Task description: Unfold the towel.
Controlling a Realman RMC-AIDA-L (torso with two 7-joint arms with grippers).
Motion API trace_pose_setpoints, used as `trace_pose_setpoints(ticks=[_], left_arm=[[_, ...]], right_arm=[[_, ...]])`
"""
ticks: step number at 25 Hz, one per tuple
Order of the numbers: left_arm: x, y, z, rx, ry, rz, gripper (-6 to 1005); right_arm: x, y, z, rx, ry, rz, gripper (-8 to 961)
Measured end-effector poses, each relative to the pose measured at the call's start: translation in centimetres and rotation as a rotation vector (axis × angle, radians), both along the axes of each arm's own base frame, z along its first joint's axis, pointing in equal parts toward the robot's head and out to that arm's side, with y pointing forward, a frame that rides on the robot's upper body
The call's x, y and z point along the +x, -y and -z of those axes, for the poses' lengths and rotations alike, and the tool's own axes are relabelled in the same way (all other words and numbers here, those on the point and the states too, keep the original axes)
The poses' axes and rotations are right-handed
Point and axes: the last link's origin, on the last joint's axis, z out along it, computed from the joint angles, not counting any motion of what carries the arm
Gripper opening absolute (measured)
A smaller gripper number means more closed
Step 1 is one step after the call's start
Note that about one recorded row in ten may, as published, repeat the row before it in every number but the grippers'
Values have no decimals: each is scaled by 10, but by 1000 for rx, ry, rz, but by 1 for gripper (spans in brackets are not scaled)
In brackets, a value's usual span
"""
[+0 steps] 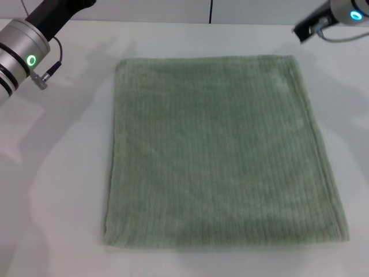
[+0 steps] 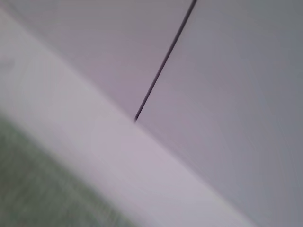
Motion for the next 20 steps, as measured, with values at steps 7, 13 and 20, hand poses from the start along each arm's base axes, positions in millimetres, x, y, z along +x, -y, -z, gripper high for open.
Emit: trace_pose_setpoints(ticks=[7, 13, 20], left_arm=[[-5, -4, -1, 65, 32, -59, 603], [-13, -6, -3, 93, 95, -127, 603], [-14, -5, 5, 90, 78, -151, 603]], right_arm=[[-8, 26, -2, 241, -137, -316, 0], [30, 66, -1, 551, -330, -595, 0], [73, 102, 2, 771, -431, -698, -1]])
